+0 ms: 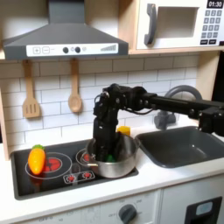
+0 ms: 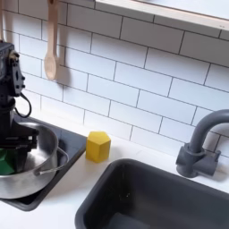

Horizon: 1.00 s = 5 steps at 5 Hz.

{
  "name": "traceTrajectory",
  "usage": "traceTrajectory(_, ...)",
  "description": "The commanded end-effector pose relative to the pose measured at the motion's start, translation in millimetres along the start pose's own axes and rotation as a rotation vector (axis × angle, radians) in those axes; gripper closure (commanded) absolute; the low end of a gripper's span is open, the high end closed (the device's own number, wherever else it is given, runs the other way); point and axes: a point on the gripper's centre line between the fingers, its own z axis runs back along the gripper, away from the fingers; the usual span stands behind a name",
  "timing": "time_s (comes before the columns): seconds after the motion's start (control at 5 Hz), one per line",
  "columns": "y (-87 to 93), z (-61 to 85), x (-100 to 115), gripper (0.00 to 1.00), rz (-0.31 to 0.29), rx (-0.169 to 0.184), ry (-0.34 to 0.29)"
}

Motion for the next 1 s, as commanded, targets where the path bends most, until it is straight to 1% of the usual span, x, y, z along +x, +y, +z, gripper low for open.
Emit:
traceTrajectory(0.0,-6.8,12.5,3,1.0,-0.032,-0.009,-0.028)
traceTrajectory(0.2,-11.4,16.3,3,1.0,-0.041,-0.026,-0.045)
traceTrajectory(0.4,-11.3,20.8,4,1.0,-0.038,-0.03,-0.052)
traceTrajectory(0.6,-12.0,39.0,7,1.0,-0.03,-0.043,-0.098)
traceTrajectory(0.8,-11.2,51.6,9,1.0,-0.016,-0.055,-0.118)
